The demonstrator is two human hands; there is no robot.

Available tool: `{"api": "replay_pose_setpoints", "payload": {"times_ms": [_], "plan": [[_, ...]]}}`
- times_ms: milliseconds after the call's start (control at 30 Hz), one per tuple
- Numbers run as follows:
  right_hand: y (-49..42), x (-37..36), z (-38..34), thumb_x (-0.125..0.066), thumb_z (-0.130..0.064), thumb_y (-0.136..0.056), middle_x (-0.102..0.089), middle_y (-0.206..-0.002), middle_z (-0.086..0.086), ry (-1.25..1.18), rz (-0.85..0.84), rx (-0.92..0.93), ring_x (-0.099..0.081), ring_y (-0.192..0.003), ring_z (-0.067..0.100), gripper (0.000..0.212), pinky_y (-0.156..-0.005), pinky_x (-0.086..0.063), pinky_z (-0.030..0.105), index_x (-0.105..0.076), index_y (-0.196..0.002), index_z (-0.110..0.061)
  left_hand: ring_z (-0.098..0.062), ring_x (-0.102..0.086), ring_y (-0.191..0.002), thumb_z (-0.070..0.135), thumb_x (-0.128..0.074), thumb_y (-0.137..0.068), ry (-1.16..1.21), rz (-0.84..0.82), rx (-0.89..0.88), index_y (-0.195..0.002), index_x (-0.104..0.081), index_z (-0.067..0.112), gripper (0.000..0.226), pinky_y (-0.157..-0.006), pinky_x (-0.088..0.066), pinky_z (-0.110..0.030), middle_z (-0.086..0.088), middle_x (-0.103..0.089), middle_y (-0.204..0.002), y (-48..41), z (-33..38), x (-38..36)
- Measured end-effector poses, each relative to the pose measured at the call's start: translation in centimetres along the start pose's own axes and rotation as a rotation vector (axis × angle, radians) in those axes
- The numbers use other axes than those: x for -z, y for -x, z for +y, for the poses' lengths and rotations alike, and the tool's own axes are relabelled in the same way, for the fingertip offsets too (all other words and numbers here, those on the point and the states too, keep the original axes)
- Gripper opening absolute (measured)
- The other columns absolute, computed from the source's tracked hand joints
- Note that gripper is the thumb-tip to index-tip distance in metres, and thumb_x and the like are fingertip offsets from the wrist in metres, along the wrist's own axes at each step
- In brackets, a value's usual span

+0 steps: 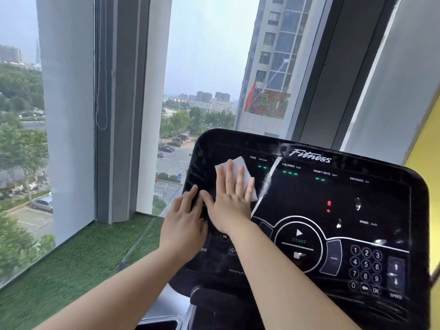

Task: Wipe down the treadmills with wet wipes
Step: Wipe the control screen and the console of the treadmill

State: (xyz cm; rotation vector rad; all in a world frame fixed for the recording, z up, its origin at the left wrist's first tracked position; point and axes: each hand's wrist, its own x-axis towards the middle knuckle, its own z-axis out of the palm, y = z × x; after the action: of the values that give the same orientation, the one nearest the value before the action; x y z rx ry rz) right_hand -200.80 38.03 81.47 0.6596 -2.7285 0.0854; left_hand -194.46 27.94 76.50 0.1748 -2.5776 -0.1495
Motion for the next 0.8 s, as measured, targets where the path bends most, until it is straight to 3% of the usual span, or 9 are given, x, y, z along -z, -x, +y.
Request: {"api": "replay_pose_setpoints", "payload": {"times_ms": [67,133,200,300,367,467,567,700,800], "plan": [[-0.2,0.0,1.4,-0.003,-0.058,-0.096,0.046,-0.144,-0.006,0.043,0.001,0.097,0.047,-0.127,0.017,0.062,-0.108,0.029,0.046,0.037,-0.133,-0.028,-0.032,-0.047,-0.123,0.035,-0.033,-0.082,0.068,0.000,0.024,-0.139,-0.047,0.008,0.064,-0.103,-0.041,-0.036,-0.010,-0.041,-0.147,0.1,0.4,0.3],[0.1,0.6,3.4,-0.005,-0.055,-0.098,0.041,-0.147,-0.011,0.057,0.015,0.119,0.045,-0.127,0.011,0.058,-0.107,0.030,0.041,0.032,-0.136,-0.032,-0.028,-0.022,-0.139,0.037,-0.022,-0.088,0.067,-0.011,0.023,-0.151,-0.020,0.012,0.068,-0.115,-0.018,-0.032,-0.005,-0.015,-0.158,0.3,0.8,0.7],[0.7,0.7,4.9,-0.006,-0.053,-0.099,0.042,-0.145,-0.012,0.037,0.048,0.033,0.041,-0.131,0.011,0.059,-0.109,0.029,0.040,0.029,-0.140,-0.031,-0.024,-0.008,-0.142,0.036,-0.021,-0.096,0.038,0.024,0.048,-0.152,-0.005,0.015,0.062,-0.116,-0.005,-0.028,-0.003,0.001,-0.160,0.4,1.3,0.7],[1.7,-0.5,4.6,-0.006,-0.055,-0.098,0.045,-0.140,-0.007,-0.011,0.102,-0.176,0.036,-0.137,0.019,0.063,-0.111,0.025,0.044,0.031,-0.140,-0.026,-0.022,0.006,-0.145,0.033,-0.026,-0.099,0.037,0.010,0.097,-0.152,0.003,0.013,0.063,-0.116,0.003,-0.028,-0.003,0.012,-0.159,0.6,2.5,1.0],[2.2,-1.5,3.2,-0.004,-0.057,-0.096,0.050,-0.138,-0.001,-0.032,0.074,-0.220,0.040,-0.135,0.024,0.068,-0.110,0.025,0.049,0.033,-0.140,-0.021,-0.022,0.012,-0.146,0.033,-0.024,-0.100,0.015,-0.008,0.112,-0.151,0.006,0.011,0.064,-0.116,0.008,-0.030,-0.006,0.015,-0.158,0.7,3.0,1.0],[2.7,-2.1,2.9,-0.002,-0.061,-0.092,0.052,-0.136,-0.003,0.055,0.001,-0.015,0.049,-0.125,0.021,0.070,-0.102,0.033,0.046,0.036,-0.137,-0.023,-0.022,0.015,-0.145,0.032,-0.022,-0.100,-0.022,-0.015,0.112,-0.150,0.009,0.007,0.063,-0.115,0.012,-0.030,-0.009,0.017,-0.158,0.8,3.4,0.9],[2.3,-0.7,5.7,-0.008,-0.056,-0.097,0.044,-0.142,-0.015,0.091,-0.021,0.144,0.044,-0.130,0.013,0.060,-0.102,0.035,0.037,0.033,-0.135,-0.033,-0.022,0.012,-0.146,0.033,-0.025,-0.099,0.028,-0.001,0.123,-0.151,0.006,0.010,0.065,-0.115,0.010,-0.029,-0.008,0.016,-0.158,0.8,3.2,0.9],[2.3,0.3,7.8,-0.006,-0.052,-0.099,0.042,-0.142,-0.013,0.002,0.042,-0.092,0.042,-0.130,0.011,0.056,-0.108,0.029,0.040,0.032,-0.136,-0.035,-0.020,0.002,-0.145,0.033,-0.030,-0.097,0.109,0.019,0.129,-0.152,-0.002,0.016,0.064,-0.115,0.004,-0.026,-0.001,0.007,-0.159,0.6,2.6,0.8],[1.9,0.1,5.3,-0.005,-0.056,-0.097,0.046,-0.139,-0.003,-0.117,0.079,-0.305,0.038,-0.135,0.021,0.064,-0.111,0.024,0.050,0.032,-0.139,-0.025,-0.022,-0.007,-0.142,0.034,-0.033,-0.096,0.132,0.051,0.124,-0.152,-0.006,0.019,0.064,-0.115,-0.005,-0.029,-0.001,-0.001,-0.159,0.4,2.5,1.1]]}}
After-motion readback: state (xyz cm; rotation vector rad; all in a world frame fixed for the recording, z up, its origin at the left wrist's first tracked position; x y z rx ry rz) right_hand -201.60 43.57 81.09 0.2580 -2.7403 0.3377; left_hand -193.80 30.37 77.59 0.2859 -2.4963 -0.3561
